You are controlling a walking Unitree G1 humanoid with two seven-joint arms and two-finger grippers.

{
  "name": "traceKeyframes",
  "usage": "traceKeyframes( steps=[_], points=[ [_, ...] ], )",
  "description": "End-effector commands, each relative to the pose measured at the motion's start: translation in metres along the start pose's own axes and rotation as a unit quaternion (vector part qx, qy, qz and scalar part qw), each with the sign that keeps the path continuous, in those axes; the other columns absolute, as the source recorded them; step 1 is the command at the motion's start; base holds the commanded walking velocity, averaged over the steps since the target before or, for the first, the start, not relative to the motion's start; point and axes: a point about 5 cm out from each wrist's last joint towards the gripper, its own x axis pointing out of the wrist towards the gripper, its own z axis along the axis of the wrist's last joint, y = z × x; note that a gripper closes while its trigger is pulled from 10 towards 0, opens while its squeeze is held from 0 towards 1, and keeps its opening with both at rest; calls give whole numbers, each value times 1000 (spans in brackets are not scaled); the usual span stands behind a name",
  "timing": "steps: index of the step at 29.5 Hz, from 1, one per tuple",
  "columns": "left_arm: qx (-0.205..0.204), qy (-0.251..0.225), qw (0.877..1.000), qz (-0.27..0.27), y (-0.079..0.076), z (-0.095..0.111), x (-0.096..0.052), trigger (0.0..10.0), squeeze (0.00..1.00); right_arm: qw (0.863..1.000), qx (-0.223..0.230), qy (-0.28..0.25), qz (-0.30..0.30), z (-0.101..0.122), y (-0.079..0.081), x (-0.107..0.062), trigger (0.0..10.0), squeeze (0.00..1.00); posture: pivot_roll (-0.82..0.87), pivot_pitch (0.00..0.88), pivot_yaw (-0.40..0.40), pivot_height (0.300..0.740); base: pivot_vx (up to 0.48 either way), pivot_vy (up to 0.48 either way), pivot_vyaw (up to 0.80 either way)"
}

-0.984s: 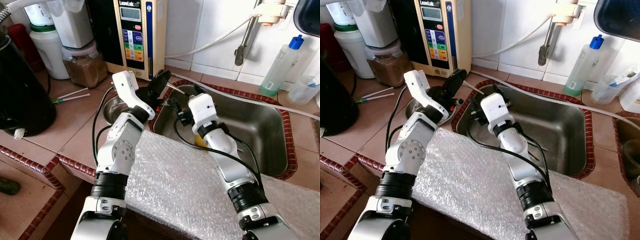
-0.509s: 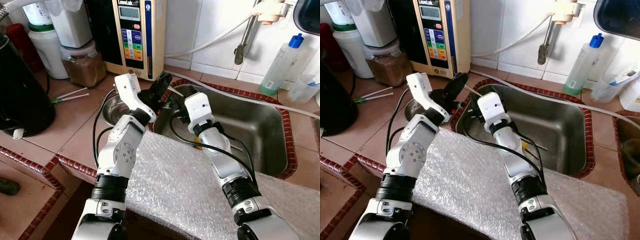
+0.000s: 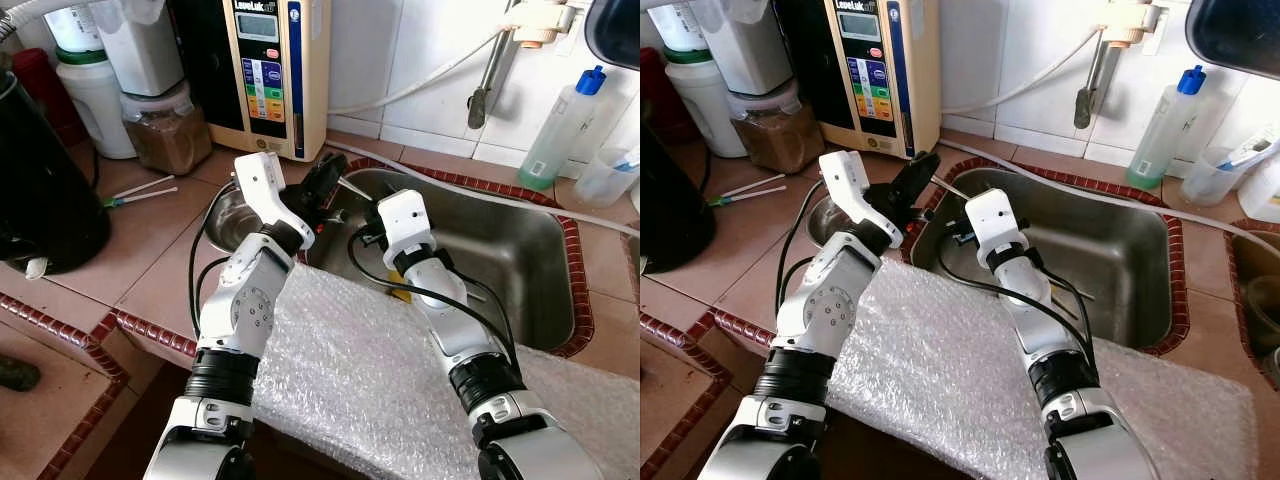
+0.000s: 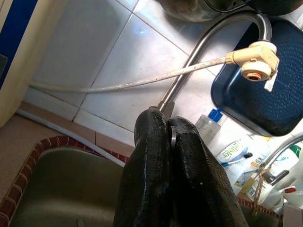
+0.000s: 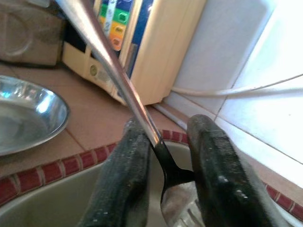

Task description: Kitchen organization

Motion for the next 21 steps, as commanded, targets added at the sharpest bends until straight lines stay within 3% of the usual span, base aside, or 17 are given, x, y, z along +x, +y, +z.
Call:
traceKeyframes(
  steps=[1, 21],
  points=[
    [-1, -2, 1000, -11, -8, -1, 7, 0, 0, 1000, 2, -17, -10, 8, -6, 5, 0, 0, 75, 0, 40, 740, 0, 0, 0],
    [4, 27, 999, -31, -13, -14, 2, 0, 0, 1000, 8, -18, 9, 8, 6, 8, 0, 0, 92, 0, 29, 740, 0, 0, 0]
  ],
)
